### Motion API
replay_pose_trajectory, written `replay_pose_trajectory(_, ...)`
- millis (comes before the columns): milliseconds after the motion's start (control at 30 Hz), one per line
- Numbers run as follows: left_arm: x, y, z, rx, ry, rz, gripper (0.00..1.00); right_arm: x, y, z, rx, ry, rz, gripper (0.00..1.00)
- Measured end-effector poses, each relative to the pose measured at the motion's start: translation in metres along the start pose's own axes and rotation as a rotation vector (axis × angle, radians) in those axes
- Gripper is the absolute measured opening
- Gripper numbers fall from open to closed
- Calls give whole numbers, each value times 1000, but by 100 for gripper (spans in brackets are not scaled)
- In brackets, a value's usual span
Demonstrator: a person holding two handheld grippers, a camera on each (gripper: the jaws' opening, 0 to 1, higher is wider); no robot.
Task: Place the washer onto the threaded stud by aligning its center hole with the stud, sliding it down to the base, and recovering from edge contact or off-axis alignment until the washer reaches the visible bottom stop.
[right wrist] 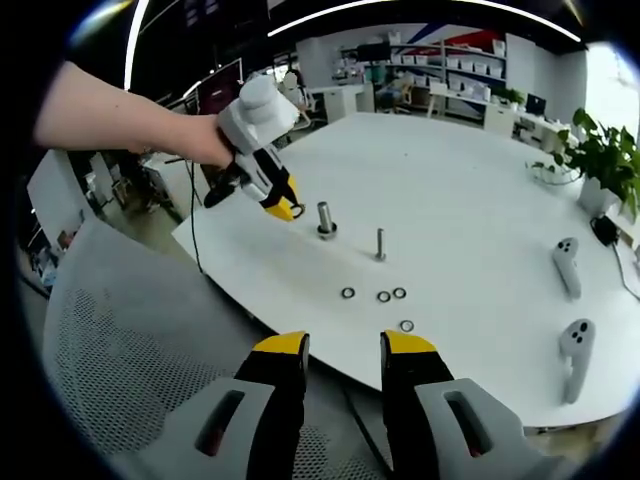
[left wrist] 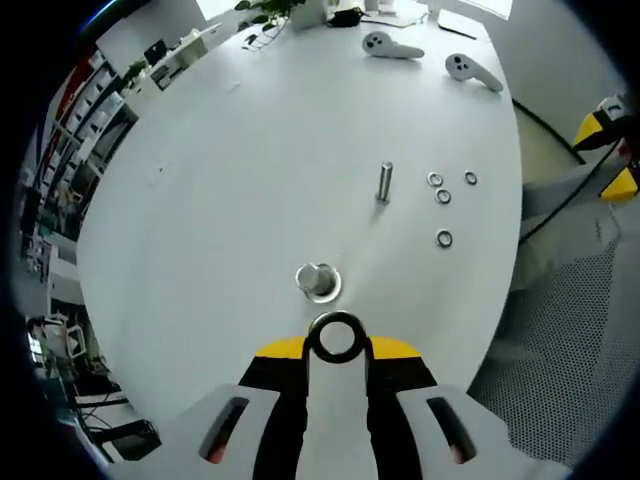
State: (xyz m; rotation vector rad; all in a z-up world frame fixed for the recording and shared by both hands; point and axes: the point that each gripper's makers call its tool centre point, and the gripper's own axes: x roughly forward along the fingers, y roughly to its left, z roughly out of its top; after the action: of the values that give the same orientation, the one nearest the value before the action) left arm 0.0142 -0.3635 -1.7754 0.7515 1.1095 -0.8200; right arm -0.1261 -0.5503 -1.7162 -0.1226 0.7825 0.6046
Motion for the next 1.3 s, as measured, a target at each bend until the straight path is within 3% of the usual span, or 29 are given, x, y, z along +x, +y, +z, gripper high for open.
replay_pose_trajectory(233,3,10,14,-38,-19,11,19,0,-2,0,3,-1,-9,31)
replay_pose_trajectory(667,13,18,31,21,-5,32,19,-1,-5,2,15,-12,-25,31)
replay_pose_trajectory(1300,34,15,27,99,79,12,19,0,-3,0,-7,3,-16,31)
